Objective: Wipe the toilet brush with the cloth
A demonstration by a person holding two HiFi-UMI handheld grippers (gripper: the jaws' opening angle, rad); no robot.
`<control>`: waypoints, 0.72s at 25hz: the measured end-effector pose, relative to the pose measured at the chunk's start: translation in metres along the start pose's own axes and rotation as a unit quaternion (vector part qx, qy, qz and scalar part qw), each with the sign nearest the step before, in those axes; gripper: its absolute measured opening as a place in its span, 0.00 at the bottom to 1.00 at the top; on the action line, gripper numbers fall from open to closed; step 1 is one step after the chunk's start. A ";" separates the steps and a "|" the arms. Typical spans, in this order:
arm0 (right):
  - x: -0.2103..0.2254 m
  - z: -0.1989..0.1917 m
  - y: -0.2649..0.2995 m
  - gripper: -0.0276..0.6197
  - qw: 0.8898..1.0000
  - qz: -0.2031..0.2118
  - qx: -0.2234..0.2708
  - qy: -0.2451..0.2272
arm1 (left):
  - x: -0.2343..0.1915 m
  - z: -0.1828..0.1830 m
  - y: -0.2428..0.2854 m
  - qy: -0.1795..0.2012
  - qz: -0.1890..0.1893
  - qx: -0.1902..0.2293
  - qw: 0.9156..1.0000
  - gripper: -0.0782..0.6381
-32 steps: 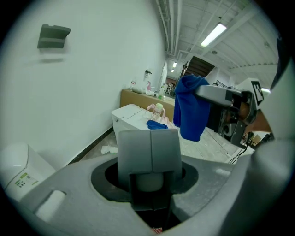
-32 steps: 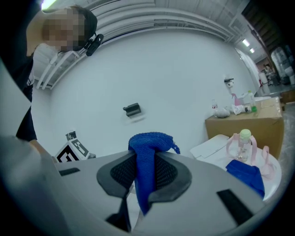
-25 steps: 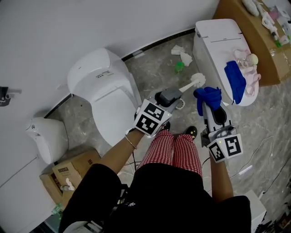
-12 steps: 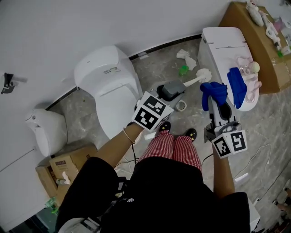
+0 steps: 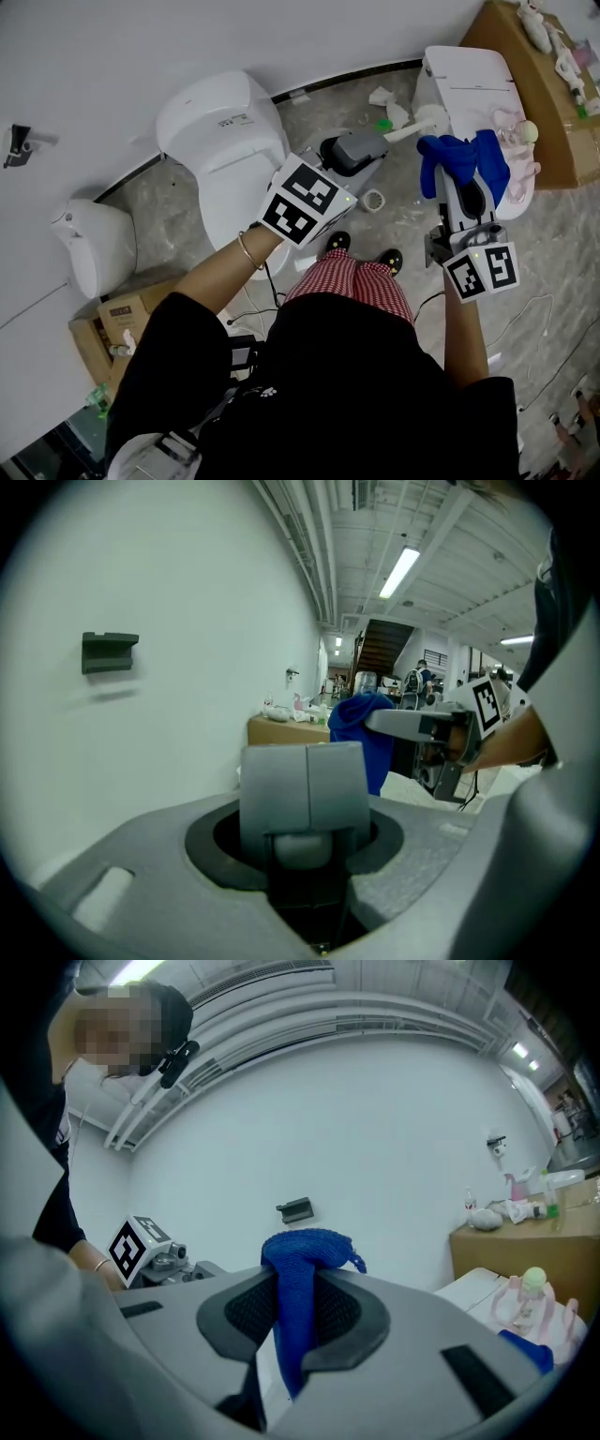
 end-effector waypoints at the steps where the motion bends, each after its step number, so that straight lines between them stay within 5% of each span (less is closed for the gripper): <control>1: 0.000 0.002 -0.001 0.15 1.000 0.001 0.001 0.000 | 0.001 0.002 -0.002 0.003 0.000 0.001 1.000 0.35; 18: -0.012 0.022 0.001 0.15 0.999 0.034 0.020 -0.003 | 0.005 0.025 -0.034 0.026 -0.002 0.007 1.000 0.35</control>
Point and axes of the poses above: the fingertips, and each gripper's own axes: y forward along the fingers, x to its right, z out of its top, the point moved 9 cm from there along -y, backward along the fingers, and after that the axes turned 2 degrees about -z, right-handed, at the moved point
